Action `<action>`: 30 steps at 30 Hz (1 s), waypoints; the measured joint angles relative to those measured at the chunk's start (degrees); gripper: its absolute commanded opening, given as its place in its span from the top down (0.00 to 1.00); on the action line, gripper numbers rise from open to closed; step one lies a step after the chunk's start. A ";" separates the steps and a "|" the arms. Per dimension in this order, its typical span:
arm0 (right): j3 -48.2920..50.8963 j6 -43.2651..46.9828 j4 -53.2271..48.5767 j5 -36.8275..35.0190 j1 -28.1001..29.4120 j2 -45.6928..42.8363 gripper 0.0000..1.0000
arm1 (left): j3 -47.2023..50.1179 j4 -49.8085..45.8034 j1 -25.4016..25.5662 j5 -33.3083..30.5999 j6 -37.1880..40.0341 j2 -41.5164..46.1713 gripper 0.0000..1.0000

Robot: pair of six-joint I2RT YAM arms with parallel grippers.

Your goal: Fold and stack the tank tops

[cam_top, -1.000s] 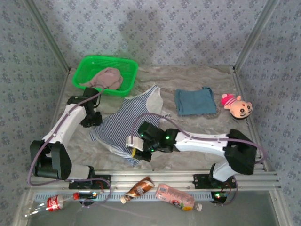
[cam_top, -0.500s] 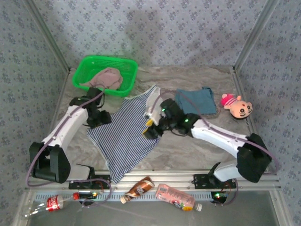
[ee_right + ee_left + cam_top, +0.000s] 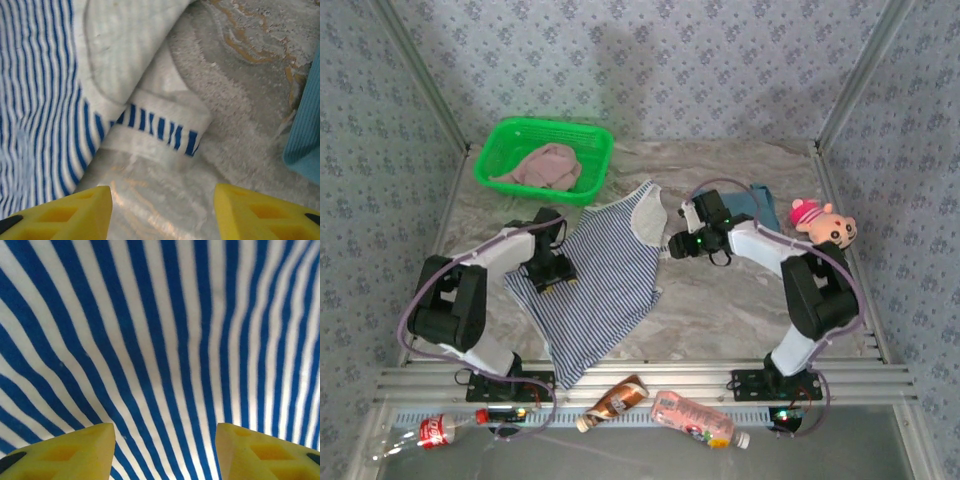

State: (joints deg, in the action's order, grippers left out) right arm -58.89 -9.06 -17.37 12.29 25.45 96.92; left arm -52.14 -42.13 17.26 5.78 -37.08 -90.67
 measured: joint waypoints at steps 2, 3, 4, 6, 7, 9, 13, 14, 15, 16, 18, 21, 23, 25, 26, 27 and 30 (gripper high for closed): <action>-1.42 -0.24 -0.15 -0.35 0.02 2.21 0.45 | 0.24 0.24 -1.38 0.00 0.46 -1.05 0.46; -2.21 -0.42 -0.42 -0.57 0.02 3.37 0.45 | 0.24 0.33 -2.12 0.00 0.85 -1.53 0.46; -2.93 -0.44 -0.68 -0.76 0.02 4.31 0.46 | 0.24 0.37 -2.71 0.00 1.25 -1.92 0.46; -4.57 -0.46 -0.87 -1.22 0.00 6.49 0.51 | 0.09 0.26 -3.63 0.04 2.08 -2.34 0.46; -5.14 -0.57 -0.90 -1.44 0.02 7.39 0.59 | -0.13 0.13 -3.96 0.00 2.47 -2.47 0.46; -5.62 -1.03 -0.92 -1.70 0.02 8.76 0.70 | -0.92 -0.24 -4.59 0.00 3.45 -3.37 0.47; -5.88 -0.70 -2.01 -2.47 0.02 9.86 0.83 | -3.17 -1.55 -5.86 0.00 5.55 -5.68 0.47; -5.92 -0.44 -2.32 -2.54 0.02 9.84 0.86 | -3.78 -1.88 -6.08 -0.02 6.10 -6.25 0.47; -5.92 -0.28 -2.64 -2.54 0.00 9.84 0.88 | -4.50 -2.29 -6.32 -0.17 6.71 -6.86 0.47; -5.90 -0.24 -2.82 -2.80 -0.09 9.77 0.91 | -5.27 -2.75 -6.43 -0.28 7.26 -7.45 0.47; -5.33 -0.15 -3.56 -3.32 -0.26 8.79 0.94 | -7.41 -3.98 -6.82 -0.96 8.87 -9.18 0.47; -3.74 0.13 -5.86 -4.87 -0.55 5.42 0.96 | -10.78 -5.11 -7.43 -2.80 11.58 -11.78 0.47; -2.82 0.55 -7.85 -6.05 -1.07 2.27 0.96 | -13.05 -5.68 -7.82 -4.20 13.57 -13.42 0.47; -2.01 0.96 -9.51 -7.06 -1.92 -1.18 0.96 | -15.61 -6.32 -8.15 -5.49 15.58 -15.28 0.47; -1.53 1.14 -10.45 -7.43 -2.54 -3.28 0.96 | -17.20 -6.71 -8.20 -5.95 16.70 -16.44 0.47; -1.09 1.16 -11.37 -7.69 -3.08 -5.16 0.96 | -18.49 -6.82 -8.26 -6.32 17.66 -17.29 0.46; -0.20 1.38 -14.10 -7.91 -4.24 -9.35 0.96 | -21.16 -6.64 -8.26 -6.71 19.98 -18.99 0.45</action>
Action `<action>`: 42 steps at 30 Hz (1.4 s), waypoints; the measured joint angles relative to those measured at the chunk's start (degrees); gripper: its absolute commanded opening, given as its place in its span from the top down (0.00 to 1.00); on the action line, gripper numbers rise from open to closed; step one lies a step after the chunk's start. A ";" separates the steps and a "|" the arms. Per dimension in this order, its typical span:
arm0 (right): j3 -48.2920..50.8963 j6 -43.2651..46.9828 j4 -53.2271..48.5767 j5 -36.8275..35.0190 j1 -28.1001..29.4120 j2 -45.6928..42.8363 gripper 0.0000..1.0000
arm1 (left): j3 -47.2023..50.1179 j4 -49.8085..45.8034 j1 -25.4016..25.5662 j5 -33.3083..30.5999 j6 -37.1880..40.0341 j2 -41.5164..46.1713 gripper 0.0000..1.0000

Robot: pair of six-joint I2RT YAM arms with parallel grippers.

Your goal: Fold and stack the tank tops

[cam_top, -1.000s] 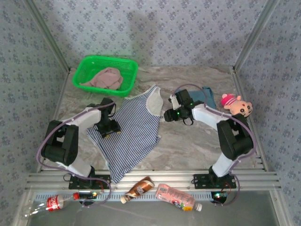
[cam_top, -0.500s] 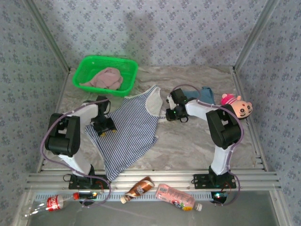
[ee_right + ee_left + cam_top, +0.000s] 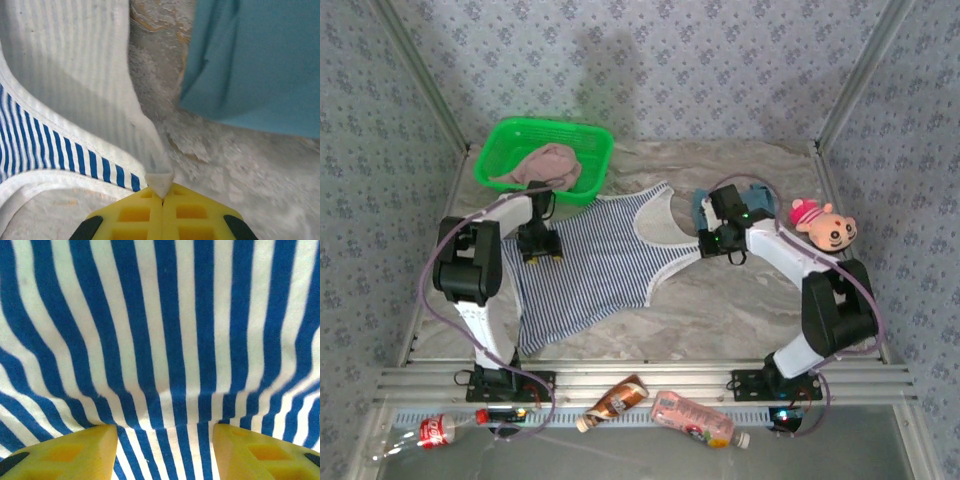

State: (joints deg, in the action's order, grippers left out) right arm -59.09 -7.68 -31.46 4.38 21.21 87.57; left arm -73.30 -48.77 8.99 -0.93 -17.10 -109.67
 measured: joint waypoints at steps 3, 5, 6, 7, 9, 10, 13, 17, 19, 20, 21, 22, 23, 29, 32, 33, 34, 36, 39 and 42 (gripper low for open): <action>1.22 0.00 -1.40 0.04 -0.24 -1.51 0.96 | -1.75 -0.20 0.28 0.02 1.70 -0.87 0.43; 2.84 0.00 -1.86 0.04 -0.37 -2.01 0.96 | -2.75 -0.50 0.61 0.04 2.34 -1.05 0.41; 3.72 -0.02 -2.23 0.02 -0.57 -2.08 0.96 | -3.19 -0.76 0.83 0.09 2.54 -0.94 0.40; 4.37 -0.02 -2.62 0.02 -0.87 -2.08 0.96 | -3.21 -0.90 1.03 0.28 2.54 -0.52 0.40; 5.29 -0.02 -2.86 -0.15 -1.25 -2.08 0.96 | -2.89 -1.81 1.25 0.83 1.99 0.81 0.39; 5.49 -0.02 -2.86 -0.15 -1.36 -2.08 0.96 | -2.38 -2.08 1.33 1.22 1.49 1.95 0.39; 5.60 -0.02 -2.62 -0.17 -1.49 -1.97 0.96 | 1.99 -3.56 1.62 2.27 -1.64 8.87 0.39; 5.62 0.00 -1.62 -0.17 -1.60 -1.53 0.96 | 9.49 -6.71 2.80 3.34 -7.45 20.06 0.39; 5.70 0.02 -1.11 -0.17 -1.97 -1.53 0.96 | 14.53 -7.15 3.50 3.48 -11.26 25.90 0.40; 5.75 0.07 -0.94 -0.17 -2.29 -1.53 0.96 | 17.20 -7.26 3.67 3.54 -13.38 28.50 0.40; 5.92 0.20 -0.66 -0.17 -2.75 -1.53 0.96 | 20.22 -7.63 3.65 3.56 -15.76 31.21 0.40; 6.08 0.24 -0.50 -0.15 -3.26 -1.53 0.96 | 22.62 -8.13 3.67 3.69 -17.68 33.35 0.40; 6.23 0.44 -0.42 -0.15 -3.61 -1.53 0.96 | 25.09 -8.72 3.67 3.93 -19.65 35.30 0.40; 7.10 1.09 0.24 -0.09 -4.68 -1.53 0.96 | 34.84 -10.91 4.31 4.33 -29.77 43.17 0.41; 7.58 1.16 0.63 0.00 -5.14 -1.53 0.96 | 36.98 -11.96 5.77 4.42 -34.45 46.12 0.41; 7.76 1.25 0.83 0.11 -5.31 -1.53 0.96 | 37.51 -11.87 6.67 4.57 -36.09 46.80 0.42; 7.91 1.27 0.98 0.22 -5.49 -1.53 0.96 | 38.18 -11.61 7.98 4.70 -37.83 47.41 0.42; 7.96 1.27 1.20 0.46 -5.73 -1.53 0.96 | 39.76 -11.65 10.51 4.79 -40.35 47.78 0.43; 7.96 1.29 1.53 0.72 -5.79 -1.53 0.96 | 41.92 -11.76 11.76 4.92 -43.06 47.87 0.46; 7.96 1.53 1.57 1.01 -6.23 -1.53 0.96 | 42.71 -11.45 11.80 4.70 -44.39 47.89 0.51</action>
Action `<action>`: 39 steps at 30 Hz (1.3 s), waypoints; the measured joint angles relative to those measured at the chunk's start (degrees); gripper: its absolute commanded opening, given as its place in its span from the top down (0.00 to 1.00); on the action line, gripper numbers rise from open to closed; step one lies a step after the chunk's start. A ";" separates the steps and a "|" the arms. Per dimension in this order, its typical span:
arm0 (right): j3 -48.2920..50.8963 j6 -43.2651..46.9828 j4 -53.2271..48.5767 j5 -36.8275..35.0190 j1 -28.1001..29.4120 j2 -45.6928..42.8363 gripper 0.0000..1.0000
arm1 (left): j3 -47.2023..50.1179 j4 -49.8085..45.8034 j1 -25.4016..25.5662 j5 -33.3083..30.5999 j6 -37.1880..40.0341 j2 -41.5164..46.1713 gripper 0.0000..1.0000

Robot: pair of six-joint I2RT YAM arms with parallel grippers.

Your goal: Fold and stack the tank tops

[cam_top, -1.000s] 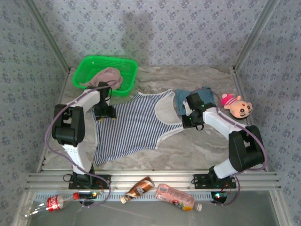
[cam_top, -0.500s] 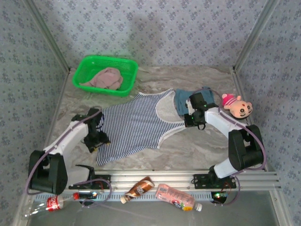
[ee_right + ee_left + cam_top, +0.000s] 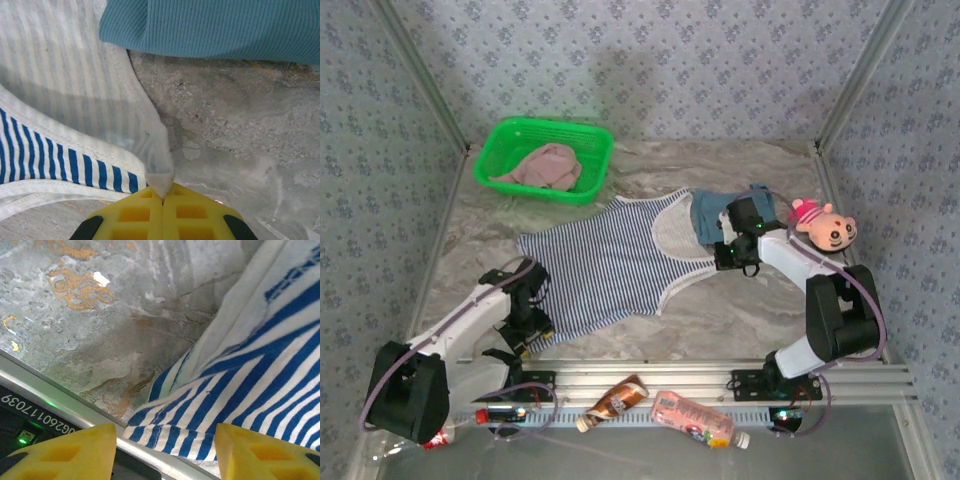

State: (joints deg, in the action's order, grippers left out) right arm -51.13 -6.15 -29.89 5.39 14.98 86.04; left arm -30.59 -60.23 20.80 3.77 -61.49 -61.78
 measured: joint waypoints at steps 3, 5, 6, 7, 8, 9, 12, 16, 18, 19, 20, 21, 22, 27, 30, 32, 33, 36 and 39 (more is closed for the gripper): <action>0.00 0.17 0.13 0.07 -0.68 0.00 0.97 | 0.96 1.11 0.28 -0.17 -0.74 -0.15 0.63; 0.00 0.22 0.13 0.20 -0.90 0.00 0.97 | 1.18 1.75 0.35 -0.44 -1.03 -0.74 0.70; 0.00 0.28 0.13 0.26 -0.94 0.00 0.97 | 1.18 2.12 0.33 -0.63 -0.98 -1.25 0.75; 0.00 0.44 0.13 0.39 -0.94 0.00 0.97 | 1.18 2.38 0.33 -0.83 -1.01 -1.70 0.78; 0.04 0.61 0.20 0.44 -0.94 -0.02 0.97 | 1.18 2.73 0.33 -1.05 -0.81 -2.25 0.82; 0.24 0.63 0.66 0.50 -0.94 -0.04 0.97 | 1.16 3.04 0.33 -1.40 -0.57 -2.67 0.86; 0.66 0.63 1.22 0.87 -0.98 -0.28 0.97 | 0.46 3.34 0.33 -1.92 -0.37 -3.19 0.99; 0.68 0.63 1.29 1.92 -0.98 -2.49 0.98 | -4.94 0.50 0.13 -3.89 1.46 -3.23 1.00; 0.61 0.61 1.27 2.60 -1.14 -4.42 0.98 | -9.16 -1.53 -0.57 -5.18 2.54 -3.15 1.00; 0.35 0.61 1.18 3.02 -1.29 -5.68 0.98 | -11.89 -2.71 -1.31 -6.14 3.45 -3.04 1.00; -0.09 0.61 1.01 3.34 -1.49 -6.75 0.98 | -14.62 -4.22 -2.12 -6.78 4.37 -3.04 1.00; -0.74 0.61 0.92 3.67 -1.77 -7.87 0.98 | -17.88 -5.70 -3.13 -7.69 5.46 -3.02 1.00; -1.70 0.61 0.92 4.09 -2.12 -9.05 0.99 | -21.46 -7.04 -4.28 -8.59 6.67 -3.02 1.00; -8.76 0.63 1.51 5.46 -4.07 -13.97 0.99 | -40.35 -12.37 -9.99 -13.55 14.10 -3.65 1.00; -14.25 1.03 2.19 6.36 -5.09 -15.93 0.99 | -54.18 -15.02 -13.31 -16.55 19.74 -6.27 1.00; -18.29 1.14 3.74 6.78 -5.57 -16.94 0.99 | -62.75 -14.95 -14.75 -18.12 22.95 -8.28 1.00; -20.28 1.31 4.44 6.93 -5.66 -17.44 0.99 | -67.14 -15.39 -15.23 -19.08 24.85 -9.40 1.00; -24.87 1.73 7.15 7.56 -5.75 -18.73 0.99 | -77.99 -15.43 -16.22 -21.29 29.55 -12.55 1.00; -28.52 1.73 9.33 8.57 -5.73 -18.99 0.99 | -86.79 -15.32 -18.16 -22.43 33.90 -15.56 1.00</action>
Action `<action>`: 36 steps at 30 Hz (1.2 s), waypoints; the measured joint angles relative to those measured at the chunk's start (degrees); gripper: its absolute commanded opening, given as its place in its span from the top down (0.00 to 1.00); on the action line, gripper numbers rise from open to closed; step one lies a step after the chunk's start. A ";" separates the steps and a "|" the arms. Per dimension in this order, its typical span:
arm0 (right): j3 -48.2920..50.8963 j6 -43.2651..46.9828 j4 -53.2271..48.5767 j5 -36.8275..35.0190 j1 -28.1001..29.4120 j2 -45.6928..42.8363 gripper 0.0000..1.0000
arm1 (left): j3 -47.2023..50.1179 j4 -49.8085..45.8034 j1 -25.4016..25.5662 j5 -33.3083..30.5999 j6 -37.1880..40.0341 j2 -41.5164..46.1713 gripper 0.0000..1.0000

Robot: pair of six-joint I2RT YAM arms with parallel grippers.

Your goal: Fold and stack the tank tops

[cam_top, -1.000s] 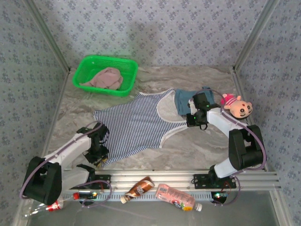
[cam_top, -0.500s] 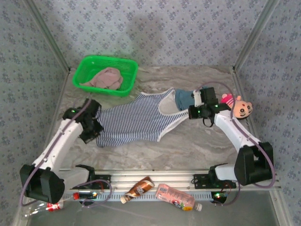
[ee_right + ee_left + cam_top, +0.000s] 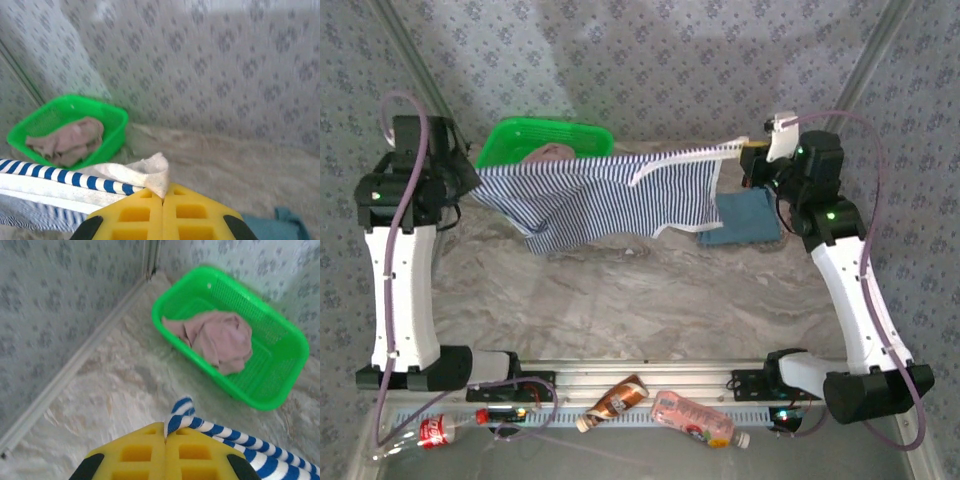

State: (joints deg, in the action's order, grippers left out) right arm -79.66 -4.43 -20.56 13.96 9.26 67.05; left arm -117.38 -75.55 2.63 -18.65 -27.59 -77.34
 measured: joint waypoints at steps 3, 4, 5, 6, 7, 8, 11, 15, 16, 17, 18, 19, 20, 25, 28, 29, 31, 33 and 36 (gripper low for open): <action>-3.04 -0.02 1.90 1.22 0.02 1.33 0.99 | -5.49 0.81 -1.99 0.17 3.26 -2.75 1.00; -3.98 -0.04 2.71 1.62 0.04 2.21 0.99 | -6.67 1.36 -2.82 0.72 4.20 -3.74 1.00; -4.72 -0.07 3.39 1.97 0.04 3.26 0.99 | -7.67 1.90 -3.65 1.53 4.92 -4.94 1.00; -5.92 -0.07 3.65 2.23 0.04 4.57 0.99 | -9.05 2.12 -4.52 2.43 5.60 -6.34 1.00; -7.28 -0.09 4.24 2.49 0.11 6.34 0.99 | -11.28 2.25 -5.40 3.34 6.23 -8.50 1.00; -8.50 -0.15 5.14 2.82 0.17 8.33 0.99 | -13.09 2.58 -5.99 4.11 6.91 -10.56 1.00; -11.19 -0.68 5.95 3.23 0.26 13.07 0.99 | -19.91 3.15 -6.71 6.05 9.55 -17.70 1.00; -12.76 -1.14 5.38 3.43 0.26 16.44 0.99 | -25.27 3.04 -7.28 9.29 11.65 -24.59 1.00; -12.76 -1.20 4.72 3.45 0.26 16.50 0.99 | -25.27 2.75 -7.54 10.16 12.00 -25.20 1.00; -12.76 -1.31 4.28 3.45 0.26 16.50 0.99 | -25.27 2.38 -7.74 10.60 12.15 -25.51 1.00; -12.74 -1.40 3.87 3.52 0.26 16.28 0.99 | -25.29 1.73 -7.91 11.15 12.24 -25.57 1.00; -12.39 -1.73 3.58 3.65 0.26 15.91 0.99 | -25.27 1.11 -8.02 11.43 12.55 -25.51 1.00; -11.56 -2.16 3.21 3.93 0.26 15.26 0.99 | -24.48 0.94 -8.07 11.61 12.79 -24.81 1.00; 0.52 -4.20 -1.46 6.01 0.26 7.56 0.99 | -5.42 1.88 -8.28 11.85 13.27 -13.40 1.00; 9.16 -4.17 -6.32 6.47 0.26 3.39 0.99 | 12.63 1.86 -8.31 12.68 12.96 -3.13 1.00; 12.66 -4.17 -6.62 6.54 0.26 2.21 0.99 | 18.84 3.02 -8.31 12.83 12.68 0.04 0.99; 19.69 -4.24 -8.07 6.67 0.26 0.68 0.99 | 30.67 2.80 -8.35 13.40 11.30 5.57 0.98; 26.05 -4.42 -8.94 6.67 0.26 0.79 0.99 | 40.06 2.67 -8.48 14.01 9.51 9.07 0.97; 32.41 -4.87 -9.75 6.40 0.33 3.43 0.99 | 52.35 2.89 -8.52 16.17 5.73 11.91 0.96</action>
State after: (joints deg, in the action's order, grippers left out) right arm -47.24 -9.30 -30.30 20.36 9.58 70.48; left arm -65.04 -72.66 -5.89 -2.48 -21.87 -65.43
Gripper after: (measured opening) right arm 0.059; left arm 0.045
